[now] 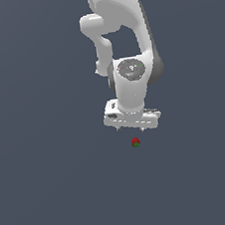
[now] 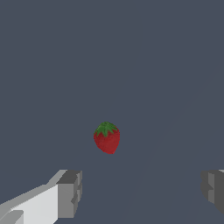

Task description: Pick up the object and move it to a goal position.

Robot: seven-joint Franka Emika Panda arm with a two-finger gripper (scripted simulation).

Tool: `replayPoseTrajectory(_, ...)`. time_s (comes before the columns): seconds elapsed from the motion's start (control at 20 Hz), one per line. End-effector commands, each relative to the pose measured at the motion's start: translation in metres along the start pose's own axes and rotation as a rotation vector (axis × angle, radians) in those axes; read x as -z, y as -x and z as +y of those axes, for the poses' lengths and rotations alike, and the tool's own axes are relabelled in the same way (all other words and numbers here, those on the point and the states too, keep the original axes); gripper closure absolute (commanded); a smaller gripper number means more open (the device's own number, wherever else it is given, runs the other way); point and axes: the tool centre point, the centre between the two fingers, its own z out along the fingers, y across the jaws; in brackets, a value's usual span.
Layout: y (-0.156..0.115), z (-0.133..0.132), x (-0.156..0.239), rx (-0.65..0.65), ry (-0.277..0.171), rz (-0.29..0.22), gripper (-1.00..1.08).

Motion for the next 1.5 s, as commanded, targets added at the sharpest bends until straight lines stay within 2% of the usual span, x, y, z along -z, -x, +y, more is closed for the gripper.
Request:
replayPoseTrajectory(0.0, -0.002, -0.005, -0.010, -0.063, 0.002, -0.001, -0.92)
replayPoseTrajectory(0.35, -0.005, -0.018, -0.038, -0.221, 0.008, -0.003, -0.92)
replayPoseTrajectory(0.7, -0.007, -0.026, -0.055, -0.321, 0.014, -0.003, -0.92)
replayPoseTrajectory(1.45, -0.007, -0.028, -0.075, -0.358, 0.017, -0.002, -0.92)
